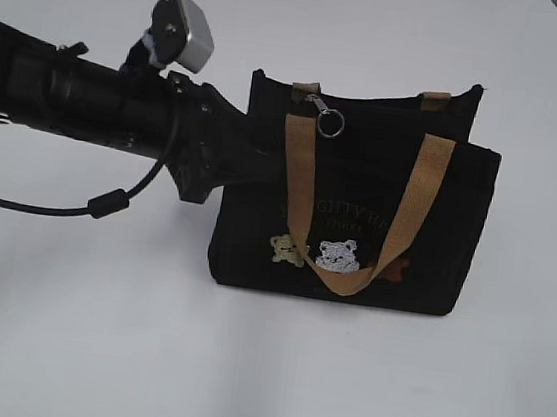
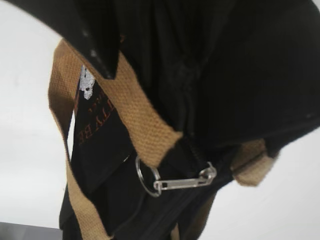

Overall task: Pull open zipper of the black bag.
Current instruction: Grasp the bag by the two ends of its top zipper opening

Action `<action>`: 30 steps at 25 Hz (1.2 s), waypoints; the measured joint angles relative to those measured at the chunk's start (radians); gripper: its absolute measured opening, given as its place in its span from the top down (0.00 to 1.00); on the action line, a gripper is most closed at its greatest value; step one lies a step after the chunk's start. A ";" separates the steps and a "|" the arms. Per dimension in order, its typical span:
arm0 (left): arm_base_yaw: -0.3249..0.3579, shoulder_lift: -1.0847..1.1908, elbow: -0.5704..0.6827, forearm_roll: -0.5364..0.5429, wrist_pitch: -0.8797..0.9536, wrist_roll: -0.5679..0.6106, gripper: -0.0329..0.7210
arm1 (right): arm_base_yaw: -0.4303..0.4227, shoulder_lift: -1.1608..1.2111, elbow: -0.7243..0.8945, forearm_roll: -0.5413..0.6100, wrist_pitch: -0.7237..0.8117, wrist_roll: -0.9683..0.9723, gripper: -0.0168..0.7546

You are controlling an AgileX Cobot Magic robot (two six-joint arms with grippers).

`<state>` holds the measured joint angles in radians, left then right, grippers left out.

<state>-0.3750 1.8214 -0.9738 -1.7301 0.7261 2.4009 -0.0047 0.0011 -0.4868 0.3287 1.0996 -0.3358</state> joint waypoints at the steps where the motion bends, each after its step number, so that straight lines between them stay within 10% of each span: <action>1: -0.008 0.012 -0.008 0.000 -0.001 0.000 0.49 | 0.000 0.024 -0.003 0.044 -0.003 -0.050 0.60; 5: -0.012 0.033 -0.015 -0.009 -0.019 -0.019 0.88 | 0.000 0.210 -0.016 0.311 -0.145 -0.387 0.60; 15: -0.015 -0.020 0.057 -0.023 -0.049 -0.129 0.87 | 0.009 0.991 -0.141 0.996 -0.372 -1.266 0.60; 30: 0.021 -0.088 0.126 -0.012 -0.076 -0.133 0.88 | 0.469 1.555 -0.471 0.929 -0.787 -1.431 0.60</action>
<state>-0.3540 1.7336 -0.8481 -1.7419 0.6498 2.2677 0.4642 1.5559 -0.9573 1.2581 0.3129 -1.7672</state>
